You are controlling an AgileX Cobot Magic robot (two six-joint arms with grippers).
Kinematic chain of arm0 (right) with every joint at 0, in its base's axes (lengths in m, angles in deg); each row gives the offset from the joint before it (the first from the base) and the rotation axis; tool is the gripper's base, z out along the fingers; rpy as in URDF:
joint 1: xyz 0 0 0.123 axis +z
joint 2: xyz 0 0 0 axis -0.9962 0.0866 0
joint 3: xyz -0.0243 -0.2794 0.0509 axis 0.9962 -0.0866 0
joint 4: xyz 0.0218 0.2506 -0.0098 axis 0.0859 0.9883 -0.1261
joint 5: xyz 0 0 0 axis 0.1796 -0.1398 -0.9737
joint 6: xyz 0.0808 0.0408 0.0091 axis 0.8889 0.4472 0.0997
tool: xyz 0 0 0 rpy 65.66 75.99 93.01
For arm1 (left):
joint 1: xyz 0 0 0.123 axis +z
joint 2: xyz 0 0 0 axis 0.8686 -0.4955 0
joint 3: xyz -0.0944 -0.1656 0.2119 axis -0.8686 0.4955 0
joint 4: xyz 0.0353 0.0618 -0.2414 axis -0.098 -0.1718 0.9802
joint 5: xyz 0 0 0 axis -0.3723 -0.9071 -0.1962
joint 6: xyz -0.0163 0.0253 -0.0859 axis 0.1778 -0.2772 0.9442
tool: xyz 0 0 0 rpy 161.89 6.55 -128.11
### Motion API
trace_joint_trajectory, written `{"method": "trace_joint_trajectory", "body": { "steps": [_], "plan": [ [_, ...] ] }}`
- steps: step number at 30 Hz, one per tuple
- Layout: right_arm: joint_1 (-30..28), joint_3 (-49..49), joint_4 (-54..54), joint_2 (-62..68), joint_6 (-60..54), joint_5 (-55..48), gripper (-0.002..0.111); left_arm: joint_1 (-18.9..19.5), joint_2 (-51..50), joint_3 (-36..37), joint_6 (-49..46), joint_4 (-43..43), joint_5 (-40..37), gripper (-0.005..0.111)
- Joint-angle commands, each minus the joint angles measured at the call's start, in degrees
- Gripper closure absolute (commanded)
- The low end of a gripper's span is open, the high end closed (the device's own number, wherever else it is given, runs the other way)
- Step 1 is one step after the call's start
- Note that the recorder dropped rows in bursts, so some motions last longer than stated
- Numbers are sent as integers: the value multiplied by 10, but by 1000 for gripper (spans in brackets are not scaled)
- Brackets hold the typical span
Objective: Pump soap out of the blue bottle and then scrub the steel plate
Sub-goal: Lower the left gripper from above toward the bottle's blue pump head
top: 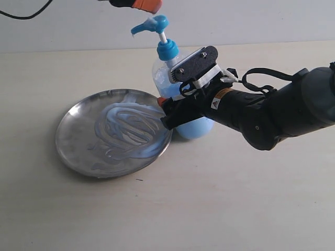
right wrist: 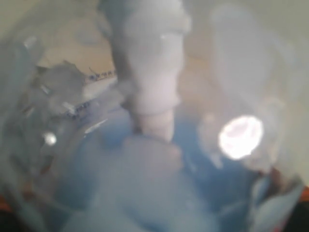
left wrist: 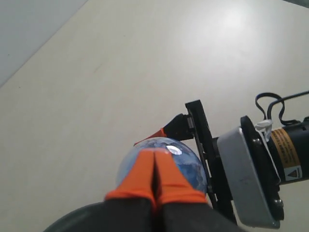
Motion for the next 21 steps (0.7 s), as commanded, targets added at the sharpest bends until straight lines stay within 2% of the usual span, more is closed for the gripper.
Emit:
{"method": "trace_joint_trajectory", "body": {
  "steps": [1, 21],
  "plan": [
    [1, 3, -5, 3, 0, 14, 108, -12, -13, -5, 14, -16, -4, 107],
    [1, 3, -5, 3, 0, 14, 108, -12, -19, -5, 26, -29, -22, 107]
  ]
}}
